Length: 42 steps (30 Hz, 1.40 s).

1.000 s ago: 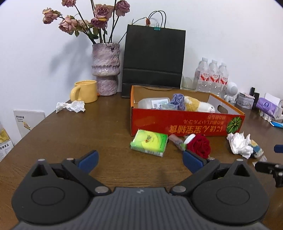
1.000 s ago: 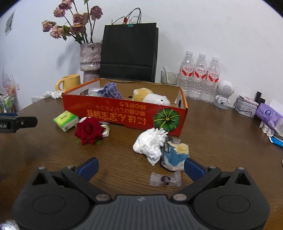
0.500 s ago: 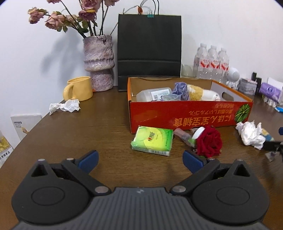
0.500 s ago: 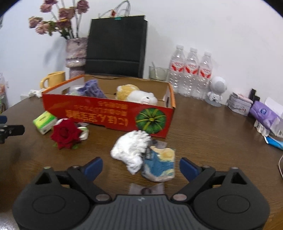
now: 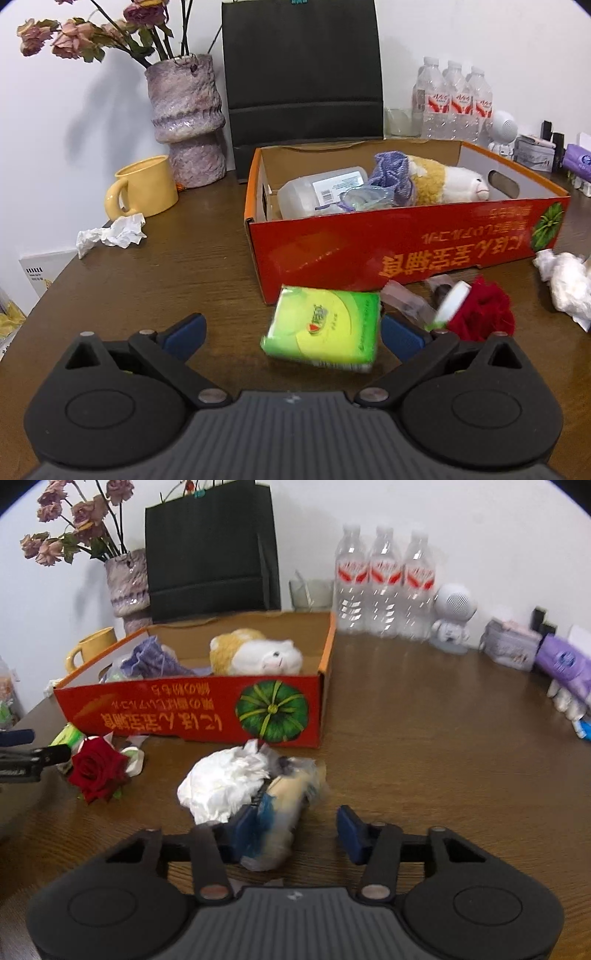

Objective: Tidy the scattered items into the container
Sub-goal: 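Close left gripper on the tissue pack while right gripper closes on the packet, then carry tissue pack and packet into the cardboard box and open both grippers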

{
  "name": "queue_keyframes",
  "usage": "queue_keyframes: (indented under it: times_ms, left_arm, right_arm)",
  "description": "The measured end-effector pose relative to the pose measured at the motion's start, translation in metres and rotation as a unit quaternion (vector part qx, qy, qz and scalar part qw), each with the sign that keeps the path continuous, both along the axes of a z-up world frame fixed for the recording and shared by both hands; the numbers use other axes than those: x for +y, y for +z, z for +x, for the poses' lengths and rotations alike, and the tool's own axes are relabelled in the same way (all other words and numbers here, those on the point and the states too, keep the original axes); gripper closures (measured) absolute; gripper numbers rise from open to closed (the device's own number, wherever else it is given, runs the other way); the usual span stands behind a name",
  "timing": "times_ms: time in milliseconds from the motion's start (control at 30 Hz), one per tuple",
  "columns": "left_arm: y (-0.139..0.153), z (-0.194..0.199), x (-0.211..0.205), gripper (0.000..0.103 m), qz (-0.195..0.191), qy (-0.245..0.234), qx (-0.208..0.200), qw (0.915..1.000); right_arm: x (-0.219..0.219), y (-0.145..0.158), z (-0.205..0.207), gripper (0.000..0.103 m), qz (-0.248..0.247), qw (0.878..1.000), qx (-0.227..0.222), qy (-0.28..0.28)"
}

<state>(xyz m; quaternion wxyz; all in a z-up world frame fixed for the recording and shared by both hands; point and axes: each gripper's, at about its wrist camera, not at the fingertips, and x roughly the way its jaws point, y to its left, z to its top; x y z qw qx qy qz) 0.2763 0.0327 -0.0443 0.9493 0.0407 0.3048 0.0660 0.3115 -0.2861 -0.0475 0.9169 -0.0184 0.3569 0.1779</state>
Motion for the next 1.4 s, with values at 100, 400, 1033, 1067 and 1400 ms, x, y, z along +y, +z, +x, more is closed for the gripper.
queue_keyframes:
  times_ms: [100, 400, 1033, 1067, 1400]
  left_arm:
    - [-0.003, 0.008, -0.002, 0.007, 0.006, -0.011, 0.007, 0.9999]
    - [-0.004, 0.001, 0.001, 0.039, -0.001, -0.020, 0.006, 0.9998]
    - [0.080, -0.027, -0.003, 0.039, -0.051, -0.031, -0.108, 0.9923]
    - [0.088, -0.020, -0.007, 0.039, -0.049, -0.034, -0.112, 0.9919]
    - [0.087, 0.088, -0.058, 0.038, -0.072, -0.031, -0.097, 0.9923]
  right_arm:
    - [-0.003, 0.000, -0.002, 0.090, 0.018, 1.000, 0.003, 0.009]
    - [-0.014, 0.004, -0.014, 0.092, 0.047, 0.999, -0.023, -0.012]
    - [-0.004, 0.063, -0.024, 0.095, 0.083, 0.989, -0.125, -0.003]
    - [0.002, 0.072, -0.018, 0.095, 0.080, 0.988, -0.131, 0.003]
    - [0.068, 0.074, 0.091, 0.095, 0.071, 0.994, -0.081, -0.007]
